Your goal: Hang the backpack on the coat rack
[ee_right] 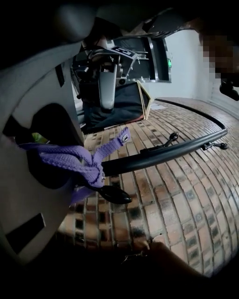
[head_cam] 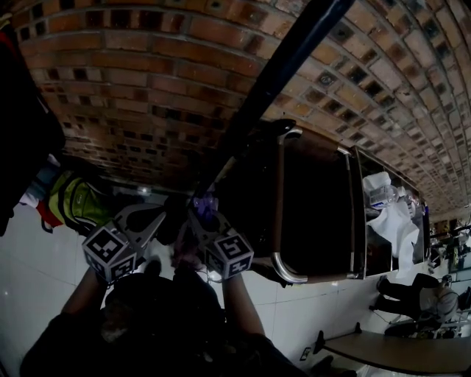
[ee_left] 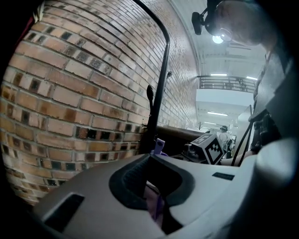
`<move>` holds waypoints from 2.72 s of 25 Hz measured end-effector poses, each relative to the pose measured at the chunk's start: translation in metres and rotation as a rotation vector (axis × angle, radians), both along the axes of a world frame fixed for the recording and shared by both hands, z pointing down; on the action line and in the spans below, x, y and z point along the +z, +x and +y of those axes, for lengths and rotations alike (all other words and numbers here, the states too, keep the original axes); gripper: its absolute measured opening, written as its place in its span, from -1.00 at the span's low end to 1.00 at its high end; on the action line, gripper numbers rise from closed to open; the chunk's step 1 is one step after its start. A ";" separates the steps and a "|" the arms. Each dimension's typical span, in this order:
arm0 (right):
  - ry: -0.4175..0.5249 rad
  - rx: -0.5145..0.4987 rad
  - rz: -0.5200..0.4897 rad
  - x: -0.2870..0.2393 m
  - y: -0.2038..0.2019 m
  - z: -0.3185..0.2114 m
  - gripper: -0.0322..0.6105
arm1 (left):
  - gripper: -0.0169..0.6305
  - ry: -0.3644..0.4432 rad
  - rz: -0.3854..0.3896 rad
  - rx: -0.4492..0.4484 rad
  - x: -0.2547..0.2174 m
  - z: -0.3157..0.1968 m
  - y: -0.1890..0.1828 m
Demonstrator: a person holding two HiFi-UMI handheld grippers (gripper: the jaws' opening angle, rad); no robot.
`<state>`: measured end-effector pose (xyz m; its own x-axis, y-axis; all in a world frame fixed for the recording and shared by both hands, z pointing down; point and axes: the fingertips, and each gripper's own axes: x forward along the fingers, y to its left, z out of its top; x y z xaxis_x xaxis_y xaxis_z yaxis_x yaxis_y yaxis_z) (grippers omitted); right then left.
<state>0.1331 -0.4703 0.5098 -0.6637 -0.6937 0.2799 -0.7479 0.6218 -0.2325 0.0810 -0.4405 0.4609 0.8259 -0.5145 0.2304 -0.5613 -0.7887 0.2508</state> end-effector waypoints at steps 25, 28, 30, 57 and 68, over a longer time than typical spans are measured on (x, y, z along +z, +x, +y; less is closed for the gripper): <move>0.200 0.507 0.064 -0.021 0.080 0.050 -0.26 | -0.87 0.005 0.051 0.106 -0.002 0.018 -0.027; 0.221 0.548 0.046 -0.038 0.085 0.063 -0.26 | -0.87 0.017 0.040 0.120 0.003 0.018 -0.028; 0.234 0.557 0.051 -0.043 0.087 0.069 -0.26 | -0.87 0.009 0.028 0.117 0.006 0.024 -0.029; 0.328 0.620 -0.039 -0.081 0.092 0.379 -0.86 | -0.87 0.082 0.052 0.042 -0.035 0.357 -0.038; 0.361 0.570 -0.076 -0.089 0.063 0.467 -0.87 | -0.87 0.118 0.038 0.019 -0.045 0.446 -0.067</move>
